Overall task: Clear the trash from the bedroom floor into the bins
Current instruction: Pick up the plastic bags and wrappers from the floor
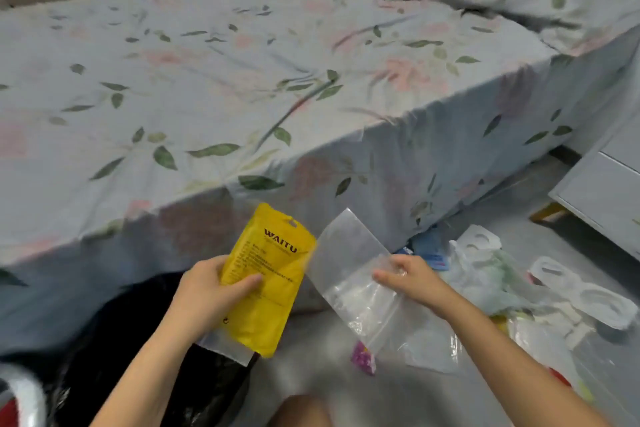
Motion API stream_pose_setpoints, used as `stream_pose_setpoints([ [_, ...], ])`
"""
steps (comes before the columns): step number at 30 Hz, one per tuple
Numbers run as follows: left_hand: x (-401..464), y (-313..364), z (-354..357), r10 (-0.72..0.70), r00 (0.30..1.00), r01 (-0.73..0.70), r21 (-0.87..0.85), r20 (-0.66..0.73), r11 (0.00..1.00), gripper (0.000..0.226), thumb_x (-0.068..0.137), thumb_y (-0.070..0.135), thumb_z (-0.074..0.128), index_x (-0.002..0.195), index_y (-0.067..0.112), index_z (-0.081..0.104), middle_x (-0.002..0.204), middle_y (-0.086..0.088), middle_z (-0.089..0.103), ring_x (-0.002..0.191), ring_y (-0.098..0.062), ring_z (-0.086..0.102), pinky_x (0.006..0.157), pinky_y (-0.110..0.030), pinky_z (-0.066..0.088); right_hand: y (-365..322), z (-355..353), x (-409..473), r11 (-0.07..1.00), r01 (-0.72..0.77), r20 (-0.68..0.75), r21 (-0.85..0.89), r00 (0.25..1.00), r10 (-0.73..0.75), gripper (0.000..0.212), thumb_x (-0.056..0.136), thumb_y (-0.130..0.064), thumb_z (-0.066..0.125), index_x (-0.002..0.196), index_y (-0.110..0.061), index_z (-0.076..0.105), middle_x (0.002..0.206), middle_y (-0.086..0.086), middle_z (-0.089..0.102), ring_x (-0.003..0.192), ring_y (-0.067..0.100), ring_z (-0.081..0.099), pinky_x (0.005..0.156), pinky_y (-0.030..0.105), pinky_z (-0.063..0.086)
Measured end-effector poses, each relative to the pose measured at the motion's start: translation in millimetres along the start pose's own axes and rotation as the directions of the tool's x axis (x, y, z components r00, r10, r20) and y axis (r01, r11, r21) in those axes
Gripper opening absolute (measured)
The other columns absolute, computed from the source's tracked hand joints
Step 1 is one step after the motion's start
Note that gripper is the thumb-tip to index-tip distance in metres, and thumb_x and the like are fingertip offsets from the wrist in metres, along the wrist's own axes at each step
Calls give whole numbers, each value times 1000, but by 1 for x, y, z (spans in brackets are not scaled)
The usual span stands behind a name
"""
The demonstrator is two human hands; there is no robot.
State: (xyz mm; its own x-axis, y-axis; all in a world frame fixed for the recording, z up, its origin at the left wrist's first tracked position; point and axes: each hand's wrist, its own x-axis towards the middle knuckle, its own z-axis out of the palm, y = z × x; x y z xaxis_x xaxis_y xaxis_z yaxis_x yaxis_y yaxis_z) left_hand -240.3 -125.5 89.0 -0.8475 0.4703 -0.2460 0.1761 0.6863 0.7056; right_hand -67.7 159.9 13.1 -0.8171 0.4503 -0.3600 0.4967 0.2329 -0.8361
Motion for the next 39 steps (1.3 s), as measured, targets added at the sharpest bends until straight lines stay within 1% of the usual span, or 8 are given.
stream_pose_setpoints([
  [4,-62,-58,-71,-143,954,62,-294,-263,954,8,76,35,78,78,28,74,74,15,76,75,-12,72,66,-35,57,-78,72,-5,987,120,41,103,991,-125,19,81,-34,73,95,-20,73,92,-8,74,87,9,67,81,31,51],
  [10,-111,-133,-109,-364,800,108,-482,-477,869,9,83,36,71,81,27,70,83,6,73,81,-19,69,75,-41,56,-164,188,-24,959,218,-44,180,976,-214,29,85,-32,69,81,-4,64,74,3,60,74,17,55,67,33,41],
  [12,-112,-150,-110,-405,742,93,-516,-534,851,11,85,36,70,88,26,68,91,-1,73,82,-20,67,74,-38,54,-179,229,-31,960,196,-90,199,979,-182,37,88,-31,66,93,5,62,87,17,65,87,28,62,77,40,47],
  [18,-87,-185,-85,-555,751,318,-540,-359,779,26,85,30,70,98,8,70,103,-18,72,95,-36,66,86,-47,53,-168,315,-33,999,7,0,38,1000,-7,20,94,-25,48,78,-13,46,74,-4,44,82,22,46,71,32,33],
  [22,-82,-196,-82,-590,750,373,-547,-298,749,43,82,31,73,113,3,65,109,-14,71,102,-31,66,92,-39,51,-148,314,-28,989,-109,149,-96,981,123,28,93,-40,53,104,-15,56,99,1,60,104,22,57,86,29,41],
  [25,-83,-193,-94,-520,742,303,-479,-424,824,40,81,24,75,114,4,64,113,-12,69,102,-24,65,89,-31,45,-148,301,-18,994,-83,184,-64,979,94,40,87,-41,63,114,-12,56,87,-5,59,91,16,59,82,27,45],
  [31,-71,-139,-92,-254,901,177,-238,-350,955,10,82,26,73,89,24,67,78,15,67,78,-5,65,69,-19,44,-151,242,-9,938,227,187,-261,966,-181,11,86,-38,63,84,-27,64,73,-13,63,79,13,65,75,28,53],
  [39,-33,-46,31,41,998,-53,356,41,933,17,83,40,61,97,32,64,97,11,69,96,-16,65,82,-32,53,-53,122,-19,727,167,125,-666,986,-112,29,90,-42,51,103,-19,64,107,7,69,103,28,62,81,37,51],
])
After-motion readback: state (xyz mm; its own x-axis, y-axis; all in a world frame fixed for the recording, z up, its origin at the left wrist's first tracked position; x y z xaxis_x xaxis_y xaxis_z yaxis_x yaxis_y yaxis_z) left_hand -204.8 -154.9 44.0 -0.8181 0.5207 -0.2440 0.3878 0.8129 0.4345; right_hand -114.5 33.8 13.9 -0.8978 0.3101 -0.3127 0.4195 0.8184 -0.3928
